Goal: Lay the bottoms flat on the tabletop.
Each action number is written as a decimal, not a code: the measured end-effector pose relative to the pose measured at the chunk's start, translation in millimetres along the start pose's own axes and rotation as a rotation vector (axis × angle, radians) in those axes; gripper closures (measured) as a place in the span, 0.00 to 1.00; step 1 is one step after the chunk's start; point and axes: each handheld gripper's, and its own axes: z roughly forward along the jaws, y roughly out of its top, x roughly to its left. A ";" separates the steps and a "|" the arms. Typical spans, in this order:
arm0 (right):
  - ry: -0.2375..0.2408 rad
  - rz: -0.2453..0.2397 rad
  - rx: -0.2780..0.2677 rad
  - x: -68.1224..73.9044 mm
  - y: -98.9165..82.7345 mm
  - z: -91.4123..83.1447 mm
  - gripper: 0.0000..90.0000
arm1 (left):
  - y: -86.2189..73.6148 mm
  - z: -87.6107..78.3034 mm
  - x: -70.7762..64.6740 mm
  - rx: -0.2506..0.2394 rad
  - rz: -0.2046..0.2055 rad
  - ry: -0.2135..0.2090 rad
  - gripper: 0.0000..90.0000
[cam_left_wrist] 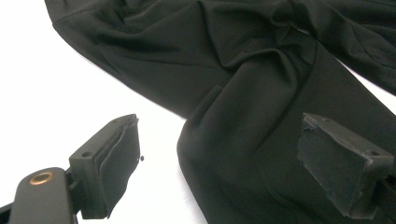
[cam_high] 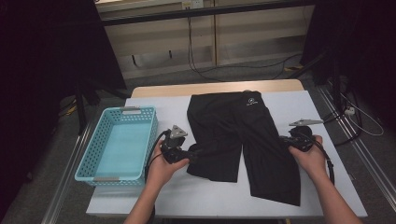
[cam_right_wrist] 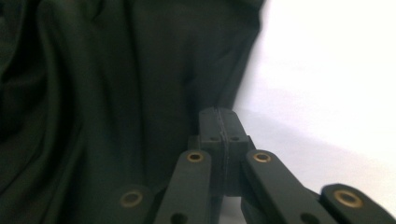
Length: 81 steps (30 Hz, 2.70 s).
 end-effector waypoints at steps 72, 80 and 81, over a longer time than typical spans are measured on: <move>0.154 -0.180 0.023 86.5 -51.7 -42.7 0.96 | -2.5 -3.7 -0.1 -0.001 0.019 -0.019 0.10; 0.221 -0.219 0.043 103.5 -49.8 -41.8 1.00 | -1.0 -3.5 0.0 -0.007 0.021 -0.014 0.10; 0.231 -0.223 0.038 106.0 -49.5 -42.1 1.00 | -1.1 -3.5 -0.3 -0.005 0.020 -0.014 0.10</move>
